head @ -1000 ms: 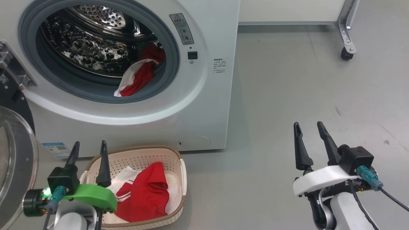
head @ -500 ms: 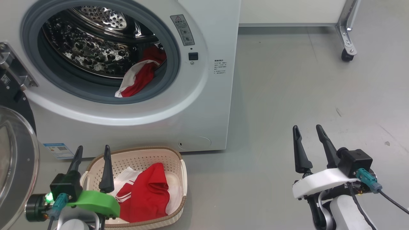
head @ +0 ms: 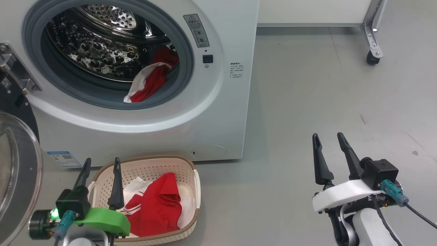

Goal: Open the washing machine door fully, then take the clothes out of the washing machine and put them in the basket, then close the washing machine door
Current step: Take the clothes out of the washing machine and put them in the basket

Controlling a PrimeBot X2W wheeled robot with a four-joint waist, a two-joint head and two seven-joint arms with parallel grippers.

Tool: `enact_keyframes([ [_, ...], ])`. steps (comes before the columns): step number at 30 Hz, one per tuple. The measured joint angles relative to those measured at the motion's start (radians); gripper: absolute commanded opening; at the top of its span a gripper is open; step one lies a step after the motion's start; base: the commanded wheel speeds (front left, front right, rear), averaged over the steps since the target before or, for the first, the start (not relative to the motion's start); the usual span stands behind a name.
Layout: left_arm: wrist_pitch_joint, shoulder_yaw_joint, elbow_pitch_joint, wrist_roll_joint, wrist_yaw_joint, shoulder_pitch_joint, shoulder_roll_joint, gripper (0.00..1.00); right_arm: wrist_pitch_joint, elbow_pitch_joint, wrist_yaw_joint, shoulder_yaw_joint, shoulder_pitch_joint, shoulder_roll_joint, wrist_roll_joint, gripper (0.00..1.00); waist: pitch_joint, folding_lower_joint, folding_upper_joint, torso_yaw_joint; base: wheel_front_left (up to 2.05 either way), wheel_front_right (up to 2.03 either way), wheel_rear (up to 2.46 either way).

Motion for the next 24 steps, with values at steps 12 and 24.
enact_keyframes([
  [12,0.000,0.000,-0.009,0.011,0.007,0.005,0.000,1.00,0.000,-0.001,0.001,0.000,0.000,0.000,0.000,1.00,0.001,0.0000,0.0000,-0.001,0.00,0.00,0.00],
  [24,0.000,0.000,-0.016,0.016,0.007,0.011,0.000,1.00,0.000,0.000,0.001,0.000,0.000,0.001,0.000,1.00,-0.002,0.0000,0.0000,-0.003,0.00,0.00,0.00],
])
